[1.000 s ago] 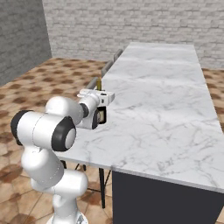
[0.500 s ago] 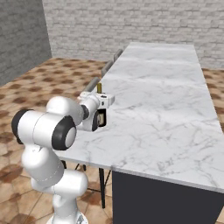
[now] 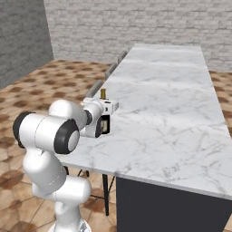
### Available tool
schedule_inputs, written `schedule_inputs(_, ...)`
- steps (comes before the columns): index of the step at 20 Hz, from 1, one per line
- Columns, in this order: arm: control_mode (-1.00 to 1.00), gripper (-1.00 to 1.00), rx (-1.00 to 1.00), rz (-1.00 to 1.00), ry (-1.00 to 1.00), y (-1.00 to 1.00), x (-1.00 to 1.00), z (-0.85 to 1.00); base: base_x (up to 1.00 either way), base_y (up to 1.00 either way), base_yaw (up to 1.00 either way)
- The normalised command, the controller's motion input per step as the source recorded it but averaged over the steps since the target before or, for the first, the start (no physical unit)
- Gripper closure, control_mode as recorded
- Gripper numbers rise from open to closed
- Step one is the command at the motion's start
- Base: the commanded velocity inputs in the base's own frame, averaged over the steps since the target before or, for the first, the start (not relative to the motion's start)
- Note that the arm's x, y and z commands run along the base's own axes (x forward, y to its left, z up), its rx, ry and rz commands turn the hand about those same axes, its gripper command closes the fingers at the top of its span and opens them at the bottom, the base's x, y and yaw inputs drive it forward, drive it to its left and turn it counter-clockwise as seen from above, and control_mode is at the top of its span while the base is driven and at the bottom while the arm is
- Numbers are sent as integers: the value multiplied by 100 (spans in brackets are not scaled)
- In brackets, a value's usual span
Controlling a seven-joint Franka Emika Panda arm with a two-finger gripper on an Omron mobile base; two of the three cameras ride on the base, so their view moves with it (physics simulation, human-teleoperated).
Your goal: Get the candle and the wine from the cabinet and move them to the dining counter.
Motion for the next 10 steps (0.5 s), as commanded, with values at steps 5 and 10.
schedule_inputs(5,-100,100,0,0,0,0,0,-19,0,0,0)
schedule_inputs(10,-100,100,0,0,-1,0,0,-23,0,0,0)
